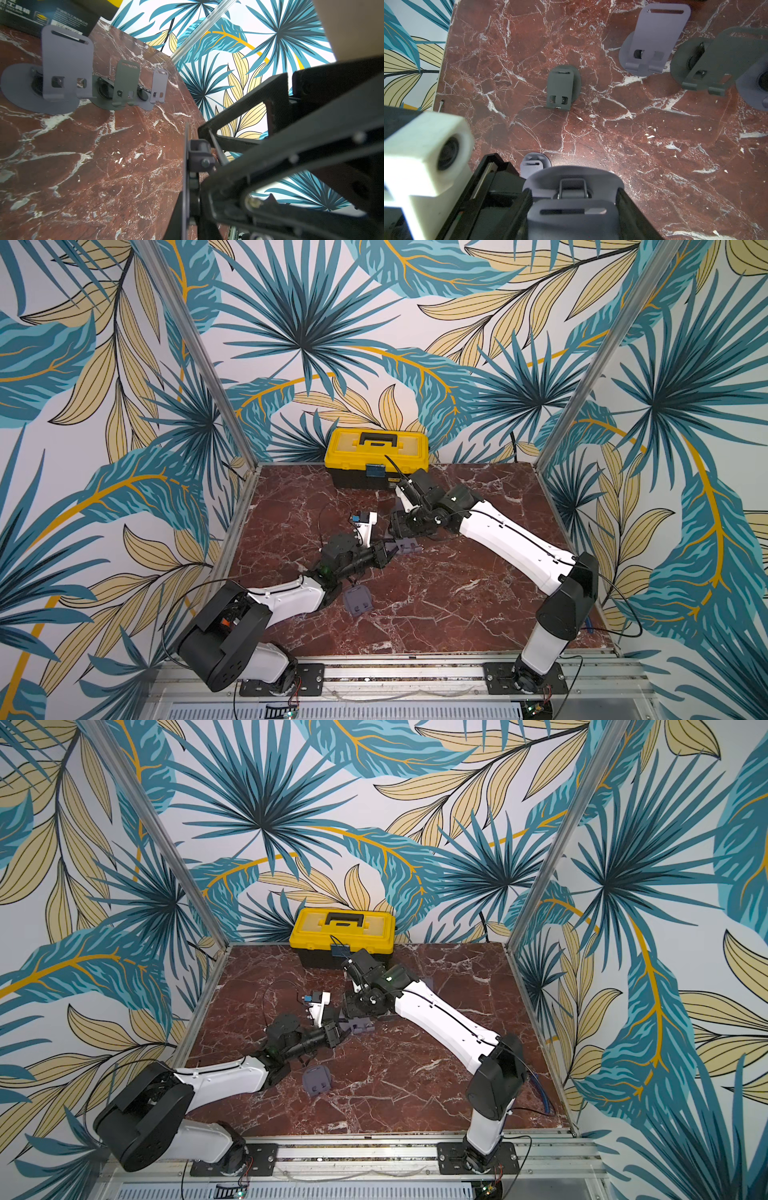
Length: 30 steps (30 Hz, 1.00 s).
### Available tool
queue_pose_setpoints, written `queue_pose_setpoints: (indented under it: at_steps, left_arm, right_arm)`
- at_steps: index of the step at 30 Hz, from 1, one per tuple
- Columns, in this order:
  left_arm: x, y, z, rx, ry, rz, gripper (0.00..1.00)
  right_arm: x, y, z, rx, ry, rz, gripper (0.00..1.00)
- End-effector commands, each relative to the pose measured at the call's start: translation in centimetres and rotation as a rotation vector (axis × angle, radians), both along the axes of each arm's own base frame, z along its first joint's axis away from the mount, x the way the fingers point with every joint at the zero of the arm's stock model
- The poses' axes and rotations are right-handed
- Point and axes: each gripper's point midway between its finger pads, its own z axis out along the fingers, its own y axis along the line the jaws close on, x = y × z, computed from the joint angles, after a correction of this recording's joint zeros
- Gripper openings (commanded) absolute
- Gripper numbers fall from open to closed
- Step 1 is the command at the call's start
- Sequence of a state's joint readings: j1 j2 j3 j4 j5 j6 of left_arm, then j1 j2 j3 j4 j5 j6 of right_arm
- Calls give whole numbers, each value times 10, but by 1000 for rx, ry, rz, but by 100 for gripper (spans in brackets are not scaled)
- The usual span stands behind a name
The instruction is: Open the phone stand
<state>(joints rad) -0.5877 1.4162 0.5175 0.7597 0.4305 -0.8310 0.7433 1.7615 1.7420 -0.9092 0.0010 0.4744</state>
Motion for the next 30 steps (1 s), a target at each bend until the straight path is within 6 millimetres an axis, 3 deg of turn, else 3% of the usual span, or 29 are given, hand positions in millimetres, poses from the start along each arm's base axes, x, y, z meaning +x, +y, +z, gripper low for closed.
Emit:
queue_pose_setpoints:
  at_steps: [1,22,30]
  left_arm:
    - [19,19,-31,40,109,116,0]
    - [29,27,-70,68,232,172,0]
    - [35,33,-75,48,270,202,0]
  right_arm:
    - [0,-17,27,11,-77,-53,36]
    - [-3,-21,52,35,-145,-67,34]
    - [-9,-22,53,15,-156,-70,34]
